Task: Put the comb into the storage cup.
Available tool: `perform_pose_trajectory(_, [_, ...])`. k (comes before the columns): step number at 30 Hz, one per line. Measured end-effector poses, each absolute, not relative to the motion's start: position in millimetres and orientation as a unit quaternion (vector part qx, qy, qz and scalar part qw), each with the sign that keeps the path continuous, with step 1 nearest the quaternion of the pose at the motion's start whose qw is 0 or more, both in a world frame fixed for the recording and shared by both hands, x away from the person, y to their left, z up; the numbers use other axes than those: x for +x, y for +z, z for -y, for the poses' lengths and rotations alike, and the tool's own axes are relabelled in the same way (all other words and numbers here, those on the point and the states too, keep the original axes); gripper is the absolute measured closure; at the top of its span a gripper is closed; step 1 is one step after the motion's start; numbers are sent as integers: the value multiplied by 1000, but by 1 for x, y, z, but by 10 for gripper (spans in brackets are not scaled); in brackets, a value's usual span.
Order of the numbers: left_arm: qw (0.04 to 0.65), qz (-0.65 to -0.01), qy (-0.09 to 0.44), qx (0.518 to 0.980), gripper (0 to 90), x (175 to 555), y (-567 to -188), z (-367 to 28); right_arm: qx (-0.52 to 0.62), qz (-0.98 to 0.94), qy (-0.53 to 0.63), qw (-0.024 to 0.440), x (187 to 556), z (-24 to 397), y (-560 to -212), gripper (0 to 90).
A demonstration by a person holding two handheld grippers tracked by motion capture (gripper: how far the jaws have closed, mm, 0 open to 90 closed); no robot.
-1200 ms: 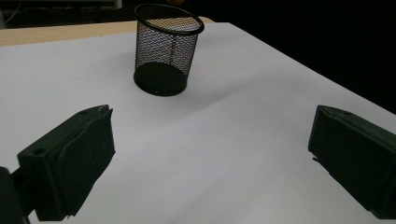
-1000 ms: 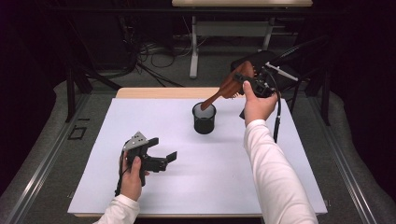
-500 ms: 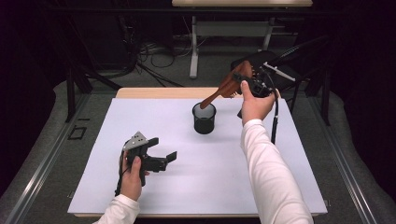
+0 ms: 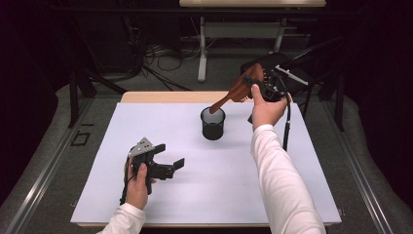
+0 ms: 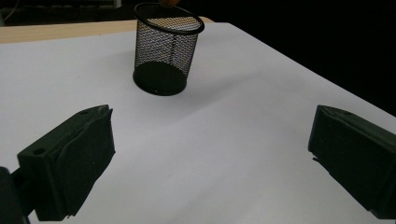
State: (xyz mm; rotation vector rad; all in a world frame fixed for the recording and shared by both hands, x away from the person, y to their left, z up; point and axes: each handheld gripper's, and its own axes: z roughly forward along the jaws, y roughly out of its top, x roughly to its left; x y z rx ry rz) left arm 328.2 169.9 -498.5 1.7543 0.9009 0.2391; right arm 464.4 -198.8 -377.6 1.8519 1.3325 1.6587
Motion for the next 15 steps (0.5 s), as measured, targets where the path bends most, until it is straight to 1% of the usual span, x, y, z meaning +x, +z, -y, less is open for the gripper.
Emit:
perform_pose_trajectory(5, [547, -381, 100, 738, 3, 329, -499, -171, 650, -468, 578, 156, 465, 197, -380, 488])
perform_pose_trajectory(15, [546, -382, 100, 739, 3, 328, -499, -170, 650, -470, 574, 164, 467, 194, -388, 488])
